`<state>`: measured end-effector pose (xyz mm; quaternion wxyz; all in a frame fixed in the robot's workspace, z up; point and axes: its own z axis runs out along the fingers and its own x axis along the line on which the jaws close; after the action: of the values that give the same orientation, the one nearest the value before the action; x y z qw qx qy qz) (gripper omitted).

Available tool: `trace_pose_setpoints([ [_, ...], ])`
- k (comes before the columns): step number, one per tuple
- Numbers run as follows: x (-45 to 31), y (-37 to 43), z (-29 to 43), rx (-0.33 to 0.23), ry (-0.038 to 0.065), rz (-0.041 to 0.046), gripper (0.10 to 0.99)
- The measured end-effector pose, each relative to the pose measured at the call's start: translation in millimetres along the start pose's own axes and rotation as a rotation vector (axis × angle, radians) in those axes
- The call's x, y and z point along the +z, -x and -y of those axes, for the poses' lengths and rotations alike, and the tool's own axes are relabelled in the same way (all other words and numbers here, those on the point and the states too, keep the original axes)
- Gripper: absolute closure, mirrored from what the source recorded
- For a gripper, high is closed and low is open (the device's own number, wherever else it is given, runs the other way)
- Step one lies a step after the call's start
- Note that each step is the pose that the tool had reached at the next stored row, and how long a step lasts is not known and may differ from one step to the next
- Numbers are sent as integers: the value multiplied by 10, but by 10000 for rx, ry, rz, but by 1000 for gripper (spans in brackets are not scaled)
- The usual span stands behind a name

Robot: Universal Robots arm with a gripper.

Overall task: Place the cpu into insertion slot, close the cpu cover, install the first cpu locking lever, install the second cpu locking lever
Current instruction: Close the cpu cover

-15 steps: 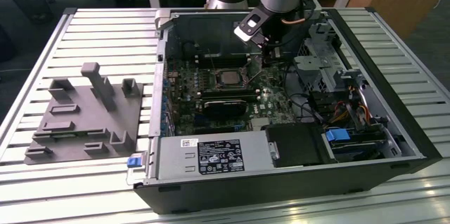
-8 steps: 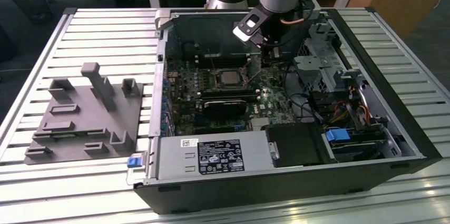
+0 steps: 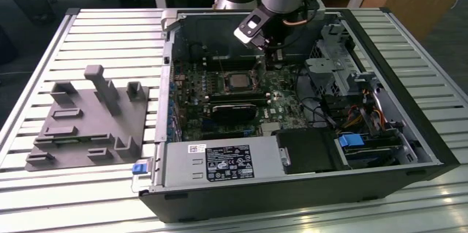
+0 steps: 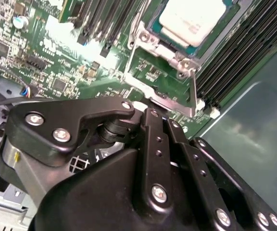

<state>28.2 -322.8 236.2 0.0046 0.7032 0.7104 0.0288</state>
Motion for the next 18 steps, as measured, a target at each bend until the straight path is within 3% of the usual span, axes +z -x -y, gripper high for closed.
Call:
trace_pose_setpoints([
  [7,-5,-1,129,1,1,-8,980],
  [18,-5,-2,199,1,0,-15,980],
])
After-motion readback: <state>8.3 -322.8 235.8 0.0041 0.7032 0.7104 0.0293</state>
